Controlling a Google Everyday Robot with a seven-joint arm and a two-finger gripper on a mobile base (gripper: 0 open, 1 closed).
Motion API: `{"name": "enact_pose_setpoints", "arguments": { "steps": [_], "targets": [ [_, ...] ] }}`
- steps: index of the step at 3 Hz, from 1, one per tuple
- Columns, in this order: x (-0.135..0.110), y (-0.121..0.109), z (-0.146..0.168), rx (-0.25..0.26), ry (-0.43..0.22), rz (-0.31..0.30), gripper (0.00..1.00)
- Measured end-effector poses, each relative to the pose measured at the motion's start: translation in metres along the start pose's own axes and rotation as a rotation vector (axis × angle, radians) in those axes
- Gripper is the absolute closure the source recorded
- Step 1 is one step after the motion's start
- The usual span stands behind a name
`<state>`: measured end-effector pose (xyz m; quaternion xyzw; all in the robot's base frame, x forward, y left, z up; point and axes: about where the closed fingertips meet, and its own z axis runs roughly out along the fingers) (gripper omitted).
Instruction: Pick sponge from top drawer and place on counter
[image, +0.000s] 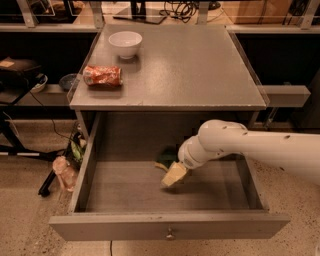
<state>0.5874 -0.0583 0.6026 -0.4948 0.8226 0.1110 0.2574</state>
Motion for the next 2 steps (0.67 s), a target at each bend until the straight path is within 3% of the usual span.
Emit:
{"name": "enact_pose_setpoints", "arguments": {
  "steps": [1,2],
  "targets": [
    [0.0,0.0,0.0,0.0,0.0,0.0,0.0],
    [0.0,0.0,0.0,0.0,0.0,0.0,0.19]
  ]
}}
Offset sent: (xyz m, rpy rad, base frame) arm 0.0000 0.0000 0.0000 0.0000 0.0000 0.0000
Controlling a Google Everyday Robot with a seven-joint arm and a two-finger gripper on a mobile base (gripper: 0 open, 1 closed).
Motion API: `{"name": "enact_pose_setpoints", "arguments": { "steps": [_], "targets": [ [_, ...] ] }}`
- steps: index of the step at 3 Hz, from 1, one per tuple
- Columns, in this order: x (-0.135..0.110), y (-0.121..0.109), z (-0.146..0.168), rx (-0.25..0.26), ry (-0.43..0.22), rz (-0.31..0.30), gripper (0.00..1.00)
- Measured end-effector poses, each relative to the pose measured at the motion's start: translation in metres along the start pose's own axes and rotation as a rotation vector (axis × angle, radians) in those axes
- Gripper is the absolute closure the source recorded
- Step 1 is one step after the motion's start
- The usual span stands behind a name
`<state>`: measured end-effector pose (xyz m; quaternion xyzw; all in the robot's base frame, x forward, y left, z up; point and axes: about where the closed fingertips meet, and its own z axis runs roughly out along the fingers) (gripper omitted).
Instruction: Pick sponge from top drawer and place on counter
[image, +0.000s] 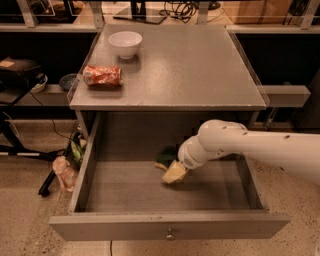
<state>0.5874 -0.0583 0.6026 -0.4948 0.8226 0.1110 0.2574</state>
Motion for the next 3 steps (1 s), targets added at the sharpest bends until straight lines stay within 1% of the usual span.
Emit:
{"name": "enact_pose_setpoints", "arguments": {
  "steps": [3],
  "targets": [
    [0.0,0.0001,0.0001,0.0,0.0,0.0,0.89]
  ]
}}
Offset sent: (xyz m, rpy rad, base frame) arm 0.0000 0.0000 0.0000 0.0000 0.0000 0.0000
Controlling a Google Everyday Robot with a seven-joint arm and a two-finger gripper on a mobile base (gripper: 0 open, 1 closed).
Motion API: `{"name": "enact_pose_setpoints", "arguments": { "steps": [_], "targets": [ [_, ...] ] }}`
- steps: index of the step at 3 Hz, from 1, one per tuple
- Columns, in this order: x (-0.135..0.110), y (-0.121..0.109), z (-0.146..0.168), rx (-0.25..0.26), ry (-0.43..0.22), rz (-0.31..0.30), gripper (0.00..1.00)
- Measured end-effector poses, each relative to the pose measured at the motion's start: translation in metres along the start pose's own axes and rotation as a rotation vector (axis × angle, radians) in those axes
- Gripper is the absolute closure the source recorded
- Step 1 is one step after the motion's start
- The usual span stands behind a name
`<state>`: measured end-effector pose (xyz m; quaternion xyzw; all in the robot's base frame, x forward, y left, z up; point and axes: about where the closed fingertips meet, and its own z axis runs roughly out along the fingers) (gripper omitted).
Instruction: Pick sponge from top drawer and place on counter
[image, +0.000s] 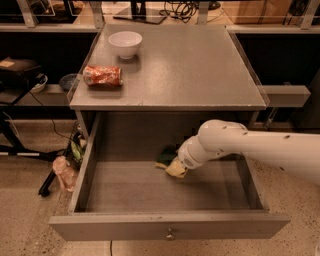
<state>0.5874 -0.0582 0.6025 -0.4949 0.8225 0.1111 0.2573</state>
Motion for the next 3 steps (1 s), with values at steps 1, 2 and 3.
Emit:
{"name": "enact_pose_setpoints", "arguments": {
  "steps": [1,2,3],
  "targets": [
    [-0.006,-0.001,0.003,-0.042,-0.02,-0.033,1.0],
    [-0.019,-0.005,0.0,-0.126,-0.084,-0.078,1.0],
    [-0.036,-0.023,-0.025,-0.208,-0.189,-0.151,1.0]
  ]
}}
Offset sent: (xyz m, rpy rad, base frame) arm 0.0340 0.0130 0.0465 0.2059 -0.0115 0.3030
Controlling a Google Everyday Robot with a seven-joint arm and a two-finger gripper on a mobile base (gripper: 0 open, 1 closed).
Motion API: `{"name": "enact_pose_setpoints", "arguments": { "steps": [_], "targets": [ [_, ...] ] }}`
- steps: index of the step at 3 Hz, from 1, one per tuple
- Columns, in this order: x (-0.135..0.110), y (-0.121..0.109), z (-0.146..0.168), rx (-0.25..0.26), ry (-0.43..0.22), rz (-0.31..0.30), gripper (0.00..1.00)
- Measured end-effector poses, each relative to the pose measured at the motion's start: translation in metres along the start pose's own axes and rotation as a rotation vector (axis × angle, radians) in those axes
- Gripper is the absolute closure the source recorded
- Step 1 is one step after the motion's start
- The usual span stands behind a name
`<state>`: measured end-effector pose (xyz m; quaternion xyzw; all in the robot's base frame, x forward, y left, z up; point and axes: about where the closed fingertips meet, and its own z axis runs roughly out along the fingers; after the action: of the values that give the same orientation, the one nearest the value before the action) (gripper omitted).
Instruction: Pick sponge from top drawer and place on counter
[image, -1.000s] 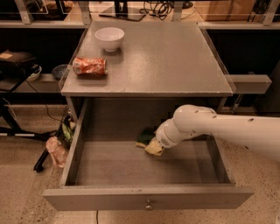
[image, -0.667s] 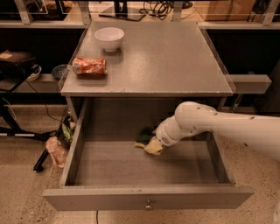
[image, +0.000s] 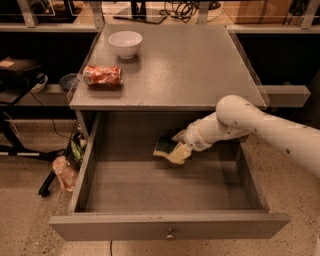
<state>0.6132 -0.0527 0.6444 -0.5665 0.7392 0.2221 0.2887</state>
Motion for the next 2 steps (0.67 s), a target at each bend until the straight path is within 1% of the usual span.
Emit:
{"name": "enact_pose_setpoints", "arguments": {
  "steps": [1,2],
  "targets": [
    [-0.009,-0.006,-0.019,-0.016,-0.033,-0.039,1.0],
    [-0.007,-0.002,-0.051,0.06,-0.033,-0.04,1.0]
  ]
}}
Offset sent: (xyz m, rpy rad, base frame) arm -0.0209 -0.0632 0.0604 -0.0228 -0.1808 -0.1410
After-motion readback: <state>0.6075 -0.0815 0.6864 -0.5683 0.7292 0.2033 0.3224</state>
